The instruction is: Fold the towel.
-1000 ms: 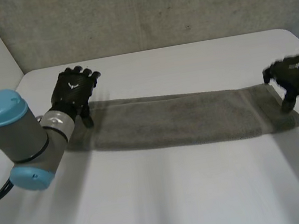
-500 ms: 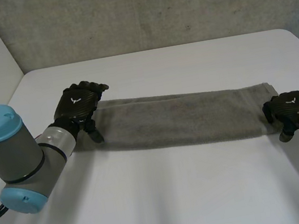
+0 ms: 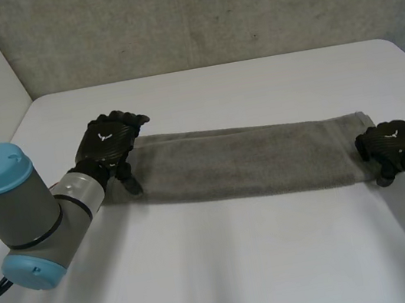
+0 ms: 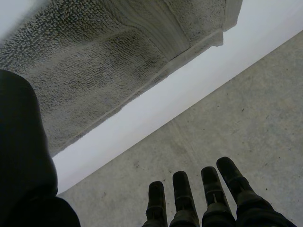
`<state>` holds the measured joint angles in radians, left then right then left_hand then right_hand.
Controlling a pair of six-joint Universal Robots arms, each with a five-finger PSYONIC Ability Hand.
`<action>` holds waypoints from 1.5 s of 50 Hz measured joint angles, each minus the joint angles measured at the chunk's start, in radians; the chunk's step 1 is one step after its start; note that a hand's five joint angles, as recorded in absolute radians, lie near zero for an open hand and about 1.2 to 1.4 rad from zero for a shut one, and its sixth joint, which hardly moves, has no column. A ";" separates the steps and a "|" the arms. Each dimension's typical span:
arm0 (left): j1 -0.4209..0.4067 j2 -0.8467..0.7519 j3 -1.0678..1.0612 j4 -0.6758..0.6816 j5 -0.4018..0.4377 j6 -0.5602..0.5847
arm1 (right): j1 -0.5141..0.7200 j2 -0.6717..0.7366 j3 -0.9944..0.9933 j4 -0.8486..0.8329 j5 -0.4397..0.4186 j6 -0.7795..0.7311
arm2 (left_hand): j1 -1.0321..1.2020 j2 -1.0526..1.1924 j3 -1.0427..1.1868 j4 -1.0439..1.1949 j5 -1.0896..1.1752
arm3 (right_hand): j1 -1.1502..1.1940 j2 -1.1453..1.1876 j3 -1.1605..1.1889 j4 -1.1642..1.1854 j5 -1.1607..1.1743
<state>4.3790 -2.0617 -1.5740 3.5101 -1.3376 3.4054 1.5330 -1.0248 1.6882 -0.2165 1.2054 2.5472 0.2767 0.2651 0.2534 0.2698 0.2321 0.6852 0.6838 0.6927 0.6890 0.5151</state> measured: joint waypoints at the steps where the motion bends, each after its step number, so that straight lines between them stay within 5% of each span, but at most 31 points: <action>1: 0.000 0.000 0.000 0.000 0.000 0.000 | 0.001 0.008 -0.001 -0.006 0.000 -0.002 | 0.000 0.000 0.000 0.000 0.000 | 0.010 0.001 0.006 0.009 0.014; 5: 0.000 0.000 0.000 0.001 0.000 0.000 | 0.003 0.027 -0.007 -0.020 0.002 -0.012 | 0.000 0.000 0.000 0.000 0.000 | 0.178 0.181 0.171 0.167 0.156; 10: -0.001 -0.001 0.000 0.000 0.000 0.000 | 0.000 0.039 -0.017 -0.025 0.015 -0.028 | 0.000 0.000 0.000 0.000 0.000 | 0.598 0.646 0.629 0.639 0.514; 27: -0.002 0.001 -0.011 0.001 0.000 0.000 | -0.014 0.003 -0.016 -0.071 0.083 -0.029 | 0.000 0.000 0.000 0.000 0.000 | 0.659 0.650 0.644 0.648 0.643; 49: -0.003 0.002 -0.014 0.001 0.000 0.000 | -0.086 -0.006 -0.028 -0.055 0.008 -0.023 | 0.000 0.000 0.000 0.000 0.000 | 0.659 0.650 0.650 0.648 0.643; 55: -0.003 0.002 -0.014 0.001 0.000 0.000 | -0.087 -0.002 -0.028 -0.055 -0.003 -0.023 | 0.000 0.000 0.000 0.000 0.000 | 0.288 0.299 0.290 0.294 0.285; 62: -0.003 0.001 -0.014 0.001 0.000 0.000 | -0.086 0.002 -0.028 -0.056 -0.002 -0.030 | 0.000 0.000 0.000 0.000 0.000 | 0.250 0.289 0.261 0.261 0.243; 65: -0.003 0.001 -0.014 0.001 0.000 0.000 | -0.086 0.006 -0.029 -0.056 -0.002 -0.031 | 0.000 0.000 0.000 0.000 0.000 | 0.261 0.289 0.262 0.263 0.254; 70: -0.003 0.001 -0.014 0.001 0.000 0.000 | -0.086 0.013 -0.032 -0.056 -0.005 -0.032 | 0.000 0.000 0.000 0.000 0.000 | 0.647 0.643 0.622 0.637 0.636; 75: -0.003 0.000 -0.014 0.001 0.000 0.000 | -0.088 0.014 -0.044 -0.053 0.006 -0.032 | 0.000 0.000 0.000 0.000 0.000 | 0.650 0.646 0.635 0.654 0.647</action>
<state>4.3764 -2.0613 -1.5877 3.5113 -1.3376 3.4054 1.4451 -1.0108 1.6443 -0.2691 1.2110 2.5149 0.2767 0.2652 0.2534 0.2698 0.2319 1.3348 1.3299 1.3276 1.3428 1.1621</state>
